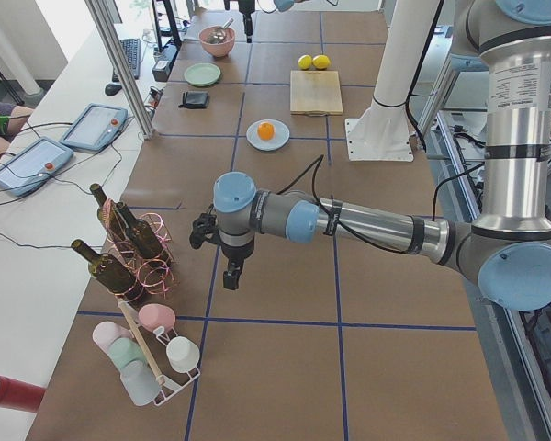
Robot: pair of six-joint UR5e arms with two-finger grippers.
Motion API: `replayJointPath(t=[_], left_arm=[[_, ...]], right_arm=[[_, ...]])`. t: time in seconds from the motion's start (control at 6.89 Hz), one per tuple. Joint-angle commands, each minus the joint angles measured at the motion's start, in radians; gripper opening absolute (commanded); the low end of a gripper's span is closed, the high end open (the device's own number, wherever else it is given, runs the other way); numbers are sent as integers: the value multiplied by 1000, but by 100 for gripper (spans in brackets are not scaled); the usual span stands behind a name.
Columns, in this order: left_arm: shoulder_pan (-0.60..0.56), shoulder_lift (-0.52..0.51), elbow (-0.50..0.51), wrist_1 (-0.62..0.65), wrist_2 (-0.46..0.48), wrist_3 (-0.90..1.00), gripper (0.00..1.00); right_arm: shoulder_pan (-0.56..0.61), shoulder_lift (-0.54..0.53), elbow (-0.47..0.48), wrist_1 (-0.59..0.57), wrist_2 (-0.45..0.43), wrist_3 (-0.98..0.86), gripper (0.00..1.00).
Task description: Pick orange to plate
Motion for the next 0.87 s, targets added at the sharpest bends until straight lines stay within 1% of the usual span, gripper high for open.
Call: replayJointPath(t=[0.0, 0.15, 0.29, 0.44, 0.73], left_arm=[[-83, 2, 63, 11, -24, 47, 100], [-101, -5, 60, 71, -24, 43, 100], [-103, -8, 57, 74, -24, 41, 100], [-103, -11, 57, 74, -25, 9, 100], [-103, 2, 45, 70, -25, -3, 100]], right_arm=[[179, -129, -76, 4, 63, -317, 100], [256, -152, -159, 6, 116, -428, 100], [330, -155, -237, 6, 127, -558, 100], [353, -160, -258, 8, 122, -581, 100], [402, -227, -278, 8, 118, -577, 100]])
